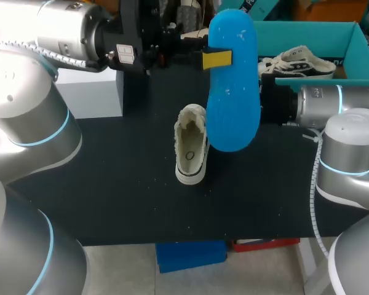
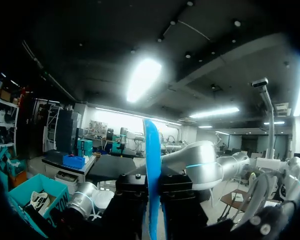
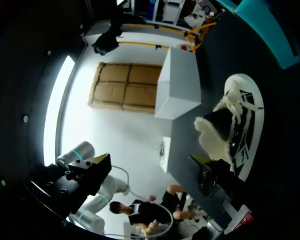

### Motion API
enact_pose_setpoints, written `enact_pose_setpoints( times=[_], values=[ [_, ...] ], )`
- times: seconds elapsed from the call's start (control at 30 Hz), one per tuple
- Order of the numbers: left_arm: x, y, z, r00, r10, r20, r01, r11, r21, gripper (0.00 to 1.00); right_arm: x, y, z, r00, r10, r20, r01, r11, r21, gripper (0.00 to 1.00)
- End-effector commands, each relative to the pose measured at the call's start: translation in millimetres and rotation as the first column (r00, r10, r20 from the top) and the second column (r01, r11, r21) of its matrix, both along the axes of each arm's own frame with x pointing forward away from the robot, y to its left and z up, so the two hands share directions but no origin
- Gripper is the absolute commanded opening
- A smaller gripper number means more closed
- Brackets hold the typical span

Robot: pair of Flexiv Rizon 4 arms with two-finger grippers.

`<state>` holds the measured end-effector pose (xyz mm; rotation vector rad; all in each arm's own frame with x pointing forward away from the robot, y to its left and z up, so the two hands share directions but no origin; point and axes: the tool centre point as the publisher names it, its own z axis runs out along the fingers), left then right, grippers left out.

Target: Take the shoe out of the shoebox, open the shoe tongue, remove and reinsert the insole, then place the shoe into the shoebox

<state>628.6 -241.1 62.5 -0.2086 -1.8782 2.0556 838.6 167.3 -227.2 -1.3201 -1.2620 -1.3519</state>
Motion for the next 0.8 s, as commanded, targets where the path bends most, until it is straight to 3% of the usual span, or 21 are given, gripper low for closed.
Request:
enact_pose_setpoints(
  times=[0.03,0.43,0.8],
  values=[
    [9.6,-8,-24,0.998,-0.006,0.061,0.008,1.000,-0.026,0.00,0.1,2,-1,1.000,-0.003,0.000,0.003,1.000,0.000,1.00],
    [22.6,-5,-91,0.937,0.106,0.332,-0.112,0.994,0.001,0.00,0.1,2,-1,1.000,-0.003,0.000,0.003,1.000,0.000,1.00],
    [22.6,-5,-91,0.937,0.106,0.332,-0.112,0.994,0.001,0.00,0.1,2,-1,1.000,-0.003,0.000,0.003,1.000,0.000,1.00]
  ],
)
